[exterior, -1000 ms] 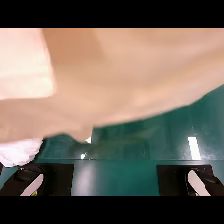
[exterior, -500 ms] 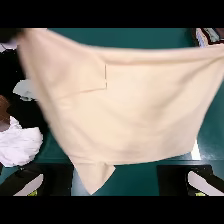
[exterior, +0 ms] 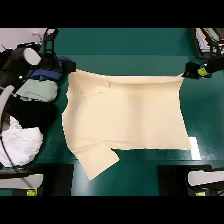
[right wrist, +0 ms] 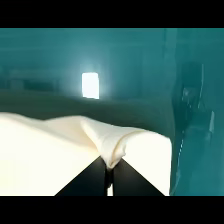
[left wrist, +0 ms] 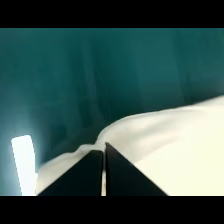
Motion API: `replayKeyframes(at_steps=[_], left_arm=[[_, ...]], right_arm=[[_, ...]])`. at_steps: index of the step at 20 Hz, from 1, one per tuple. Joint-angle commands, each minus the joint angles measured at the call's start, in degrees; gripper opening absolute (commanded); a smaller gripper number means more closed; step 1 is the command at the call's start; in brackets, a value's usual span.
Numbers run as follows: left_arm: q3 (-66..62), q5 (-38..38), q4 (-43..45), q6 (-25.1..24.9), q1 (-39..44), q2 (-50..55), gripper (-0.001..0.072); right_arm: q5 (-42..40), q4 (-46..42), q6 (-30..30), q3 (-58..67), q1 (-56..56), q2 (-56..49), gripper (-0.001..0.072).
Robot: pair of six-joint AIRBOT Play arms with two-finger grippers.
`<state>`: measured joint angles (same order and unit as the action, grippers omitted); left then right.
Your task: Fold the shirts.
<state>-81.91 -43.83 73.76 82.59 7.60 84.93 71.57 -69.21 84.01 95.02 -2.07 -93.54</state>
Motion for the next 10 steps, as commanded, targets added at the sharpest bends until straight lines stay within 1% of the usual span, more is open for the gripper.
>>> replayKeyframes(at_steps=[1,2,3,5,7,8,10], left_arm=[[-1.97,5.70,0.46,-0.57,-0.04,4.39,0.0023],[-2.84,3.37,0.48,-0.55,-0.04,4.33,0.0023],[-3.76,-0.70,0.55,-0.57,-0.15,4.28,0.0023],[-4.57,-12.09,1.11,-0.55,-0.15,4.00,0.0023],[-3.37,-21.90,1.09,-0.22,-0.15,4.00,0.0022],[-2.08,-24.41,1.01,0.09,-0.13,4.00,0.0023],[1.46,-25.16,0.96,0.17,-0.13,4.00,0.0023]], right_arm=[[-1.73,0.55,-0.09,6.03,0.24,-5.60,0.0012],[-1.18,0.46,-0.52,7.15,0.17,-5.53,0.0012],[0.66,0.13,-1.27,8.20,0.02,-5.42,0.0012],[6.16,0.00,-3.17,7.93,-0.90,-4.46,0.0012],[8.02,-1.90,-4.15,3.37,-1.07,-2.12,0.0012],[7.39,-3.43,-4.13,0.17,-1.07,-0.63,0.0012],[5.42,-3.26,-4.13,-6.88,-1.01,2.19,0.0012]])
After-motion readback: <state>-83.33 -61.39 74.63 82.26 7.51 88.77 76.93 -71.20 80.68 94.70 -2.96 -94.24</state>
